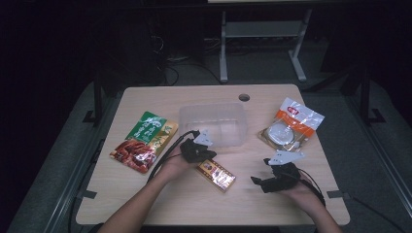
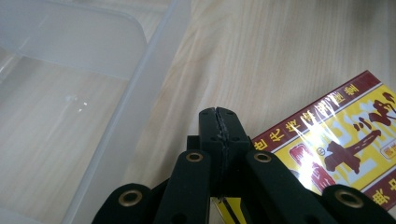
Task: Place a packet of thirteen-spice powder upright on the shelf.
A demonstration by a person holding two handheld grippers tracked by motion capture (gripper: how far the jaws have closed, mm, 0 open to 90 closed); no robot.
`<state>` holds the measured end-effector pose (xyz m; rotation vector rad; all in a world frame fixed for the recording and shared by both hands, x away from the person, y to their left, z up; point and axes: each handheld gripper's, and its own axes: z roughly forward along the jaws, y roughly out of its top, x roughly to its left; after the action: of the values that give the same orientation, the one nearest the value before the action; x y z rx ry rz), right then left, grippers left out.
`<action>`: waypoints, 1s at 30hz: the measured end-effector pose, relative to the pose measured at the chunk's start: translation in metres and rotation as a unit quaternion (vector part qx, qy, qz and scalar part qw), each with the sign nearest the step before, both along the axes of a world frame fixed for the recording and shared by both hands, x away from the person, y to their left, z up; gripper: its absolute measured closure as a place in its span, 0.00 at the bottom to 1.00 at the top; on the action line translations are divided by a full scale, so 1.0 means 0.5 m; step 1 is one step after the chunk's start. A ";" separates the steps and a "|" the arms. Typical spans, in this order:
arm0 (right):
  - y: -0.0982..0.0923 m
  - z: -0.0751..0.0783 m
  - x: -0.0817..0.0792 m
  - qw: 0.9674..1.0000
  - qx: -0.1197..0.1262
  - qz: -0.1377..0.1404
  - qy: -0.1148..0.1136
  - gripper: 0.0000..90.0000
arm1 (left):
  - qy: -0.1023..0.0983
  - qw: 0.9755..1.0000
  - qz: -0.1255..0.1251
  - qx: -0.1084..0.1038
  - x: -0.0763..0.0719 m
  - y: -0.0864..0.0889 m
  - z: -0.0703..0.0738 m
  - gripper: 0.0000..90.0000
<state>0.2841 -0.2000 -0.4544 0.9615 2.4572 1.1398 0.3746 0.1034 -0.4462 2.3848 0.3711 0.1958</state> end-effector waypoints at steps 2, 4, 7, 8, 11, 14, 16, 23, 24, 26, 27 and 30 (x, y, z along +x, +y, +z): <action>-0.001 0.000 0.000 1.000 0.000 -0.001 -0.001 0.19 | 0.004 1.000 0.002 0.000 -0.003 0.003 0.001 1.00; -0.002 0.000 0.000 1.000 0.000 -0.001 -0.001 0.19 | 0.005 1.000 0.001 0.002 -0.007 0.007 0.001 1.00; -0.002 0.000 0.000 1.000 0.000 -0.001 -0.001 0.19 | 0.006 1.000 -0.003 0.015 -0.013 0.016 0.003 1.00; -0.002 0.000 0.000 1.000 0.000 -0.001 -0.001 0.19 | 0.005 1.000 -0.005 0.018 -0.014 0.019 0.003 1.00; -0.002 0.000 0.000 1.000 0.000 -0.001 -0.002 0.19 | 0.009 1.000 -0.008 0.027 -0.020 0.029 0.006 1.00; -0.004 0.000 0.001 1.000 -0.001 -0.001 -0.003 0.19 | 0.017 1.000 -0.002 0.019 -0.028 0.043 0.005 1.00; -0.004 0.000 0.001 1.000 0.000 -0.003 0.000 0.19 | 0.021 1.000 -0.002 0.021 -0.031 0.054 0.007 1.00; -0.005 -0.001 0.000 1.000 -0.001 -0.003 -0.001 0.19 | 0.038 0.999 -0.007 0.018 -0.050 0.083 0.006 1.00; -0.005 -0.001 0.000 1.000 -0.002 -0.004 0.001 0.19 | 0.041 0.999 -0.002 0.010 -0.057 0.085 0.005 1.00; -0.004 -0.002 0.000 1.000 0.000 -0.005 0.002 0.19 | 0.044 0.999 -0.007 0.009 -0.065 0.093 0.006 1.00; -0.004 -0.002 0.000 1.000 0.000 -0.006 0.002 0.19 | 0.047 0.999 -0.010 0.009 -0.069 0.098 0.008 1.00; -0.004 -0.003 0.002 1.000 -0.001 -0.006 0.002 0.19 | 0.056 0.998 -0.014 0.006 -0.078 0.107 0.007 1.00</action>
<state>0.2850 -0.2019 -0.4560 0.9764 2.4522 1.1337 0.3354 0.1571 -0.4427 2.4169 0.3884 0.0524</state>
